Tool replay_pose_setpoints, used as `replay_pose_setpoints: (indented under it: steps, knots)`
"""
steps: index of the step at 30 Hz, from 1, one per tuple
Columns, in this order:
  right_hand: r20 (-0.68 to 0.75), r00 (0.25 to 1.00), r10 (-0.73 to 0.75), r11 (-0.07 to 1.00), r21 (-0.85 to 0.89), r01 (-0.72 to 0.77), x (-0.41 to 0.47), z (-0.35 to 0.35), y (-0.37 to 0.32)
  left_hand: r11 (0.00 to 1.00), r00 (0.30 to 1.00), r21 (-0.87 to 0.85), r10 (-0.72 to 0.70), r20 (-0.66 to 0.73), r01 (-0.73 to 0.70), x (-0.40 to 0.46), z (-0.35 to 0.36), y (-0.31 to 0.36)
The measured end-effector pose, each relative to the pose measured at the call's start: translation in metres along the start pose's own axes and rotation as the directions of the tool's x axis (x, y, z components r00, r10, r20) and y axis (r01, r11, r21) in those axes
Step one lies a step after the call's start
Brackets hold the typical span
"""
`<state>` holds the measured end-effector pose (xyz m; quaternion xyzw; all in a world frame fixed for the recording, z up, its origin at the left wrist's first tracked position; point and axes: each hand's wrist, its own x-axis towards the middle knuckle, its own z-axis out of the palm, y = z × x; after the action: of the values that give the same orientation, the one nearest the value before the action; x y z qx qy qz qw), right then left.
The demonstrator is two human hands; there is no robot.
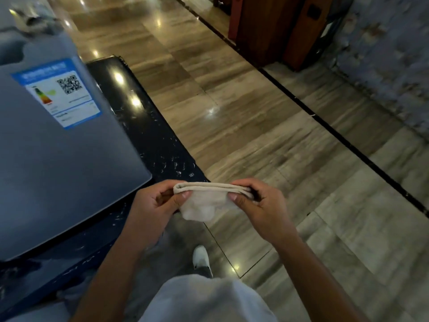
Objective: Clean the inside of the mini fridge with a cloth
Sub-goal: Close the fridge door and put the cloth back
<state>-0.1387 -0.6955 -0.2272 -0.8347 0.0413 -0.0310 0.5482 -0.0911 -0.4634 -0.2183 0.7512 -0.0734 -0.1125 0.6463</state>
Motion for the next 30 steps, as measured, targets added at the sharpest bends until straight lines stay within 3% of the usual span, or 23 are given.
replay_pose_setpoints:
  steps: [8,12,18,23,30]
  knots:
    - [0.188,0.982,-0.014,0.997,-0.072,0.028,0.128,0.013,0.019,0.994,0.982,0.086,-0.044,-0.184,0.061,0.086,-0.015,-0.031]
    - [0.287,0.958,-0.026,0.995,-0.087,0.053,0.187,0.031,0.052,0.987,0.938,0.025,-0.143,-0.315,0.159,0.118,-0.011,-0.063]
    - [0.489,0.872,0.004,0.99,-0.123,0.064,0.266,0.063,0.099,0.935,0.804,-0.019,-0.316,-0.503,0.355,0.163,-0.003,-0.11]
    - [0.62,0.781,0.072,0.985,-0.167,0.042,0.318,0.092,0.122,0.881,0.715,-0.047,-0.413,-0.565,0.471,0.182,0.001,-0.138]
    - [0.67,0.731,0.13,0.972,-0.232,0.04,0.366,0.143,0.15,0.824,0.614,-0.065,-0.469,-0.634,0.563,0.213,-0.002,-0.162]
